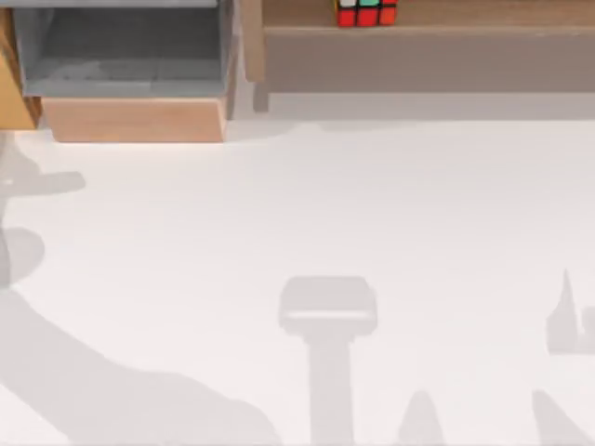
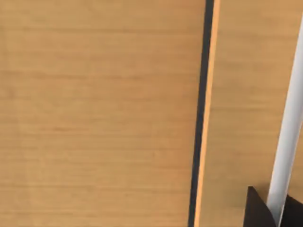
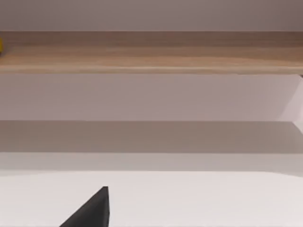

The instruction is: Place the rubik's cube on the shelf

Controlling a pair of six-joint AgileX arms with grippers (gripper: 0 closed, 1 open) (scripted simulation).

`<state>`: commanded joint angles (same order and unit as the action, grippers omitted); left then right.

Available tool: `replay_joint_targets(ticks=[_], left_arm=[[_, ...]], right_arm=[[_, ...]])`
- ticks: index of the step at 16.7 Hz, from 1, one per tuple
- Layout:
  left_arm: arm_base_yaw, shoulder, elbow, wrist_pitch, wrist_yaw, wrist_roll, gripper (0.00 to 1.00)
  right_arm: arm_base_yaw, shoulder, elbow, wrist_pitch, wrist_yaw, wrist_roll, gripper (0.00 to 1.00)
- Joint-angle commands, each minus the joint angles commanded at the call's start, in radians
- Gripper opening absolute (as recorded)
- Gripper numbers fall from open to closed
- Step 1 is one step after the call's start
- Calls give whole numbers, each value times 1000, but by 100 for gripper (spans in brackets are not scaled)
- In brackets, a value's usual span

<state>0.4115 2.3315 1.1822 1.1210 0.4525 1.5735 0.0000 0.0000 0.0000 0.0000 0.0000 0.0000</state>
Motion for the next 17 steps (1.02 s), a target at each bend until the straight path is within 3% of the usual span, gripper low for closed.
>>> replay_joint_targets(ticks=[7, 17], left_arm=[[-20, 29, 70, -45, -22, -3, 0], [-20, 29, 70, -45, -22, -3, 75]], right_arm=[[0, 0, 0, 0, 0, 0, 100], [0, 0, 0, 0, 0, 0, 100]])
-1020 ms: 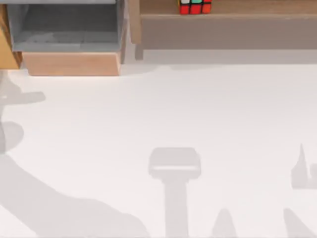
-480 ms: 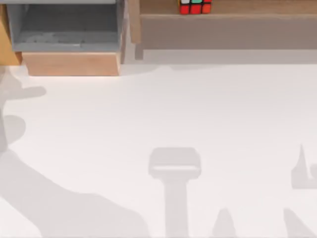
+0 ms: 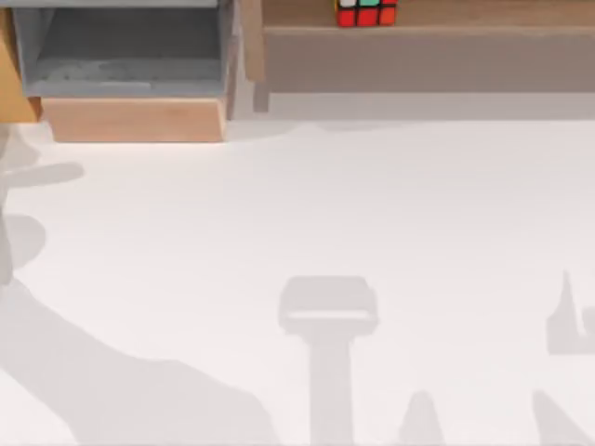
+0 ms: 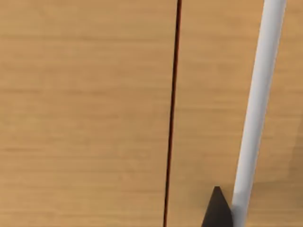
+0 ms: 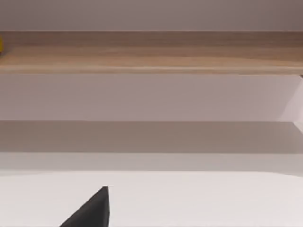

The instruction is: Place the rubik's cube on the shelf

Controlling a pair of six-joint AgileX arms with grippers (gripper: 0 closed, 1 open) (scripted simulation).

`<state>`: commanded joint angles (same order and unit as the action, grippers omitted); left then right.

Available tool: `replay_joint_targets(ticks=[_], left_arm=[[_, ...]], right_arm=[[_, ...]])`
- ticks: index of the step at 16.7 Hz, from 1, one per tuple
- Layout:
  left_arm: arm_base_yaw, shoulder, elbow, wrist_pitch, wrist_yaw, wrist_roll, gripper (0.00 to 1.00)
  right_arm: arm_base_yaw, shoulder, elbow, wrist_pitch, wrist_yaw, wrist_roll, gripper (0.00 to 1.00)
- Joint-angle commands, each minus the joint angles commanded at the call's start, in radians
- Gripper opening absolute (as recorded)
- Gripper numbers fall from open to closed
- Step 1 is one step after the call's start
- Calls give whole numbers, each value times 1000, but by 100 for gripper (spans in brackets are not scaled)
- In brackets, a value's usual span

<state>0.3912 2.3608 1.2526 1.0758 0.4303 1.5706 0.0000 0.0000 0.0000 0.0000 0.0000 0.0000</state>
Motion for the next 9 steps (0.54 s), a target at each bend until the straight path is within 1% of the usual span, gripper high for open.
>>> replay_joint_targets(ticks=[3, 4, 9], left_arm=[[0, 0, 0, 0, 0, 0, 98], [0, 0, 0, 0, 0, 0, 100], [0, 0, 0, 0, 0, 0, 100]], right_arm=[[0, 0, 0, 0, 0, 0, 100], [0, 0, 0, 0, 0, 0, 100], [0, 0, 0, 0, 0, 0, 100]])
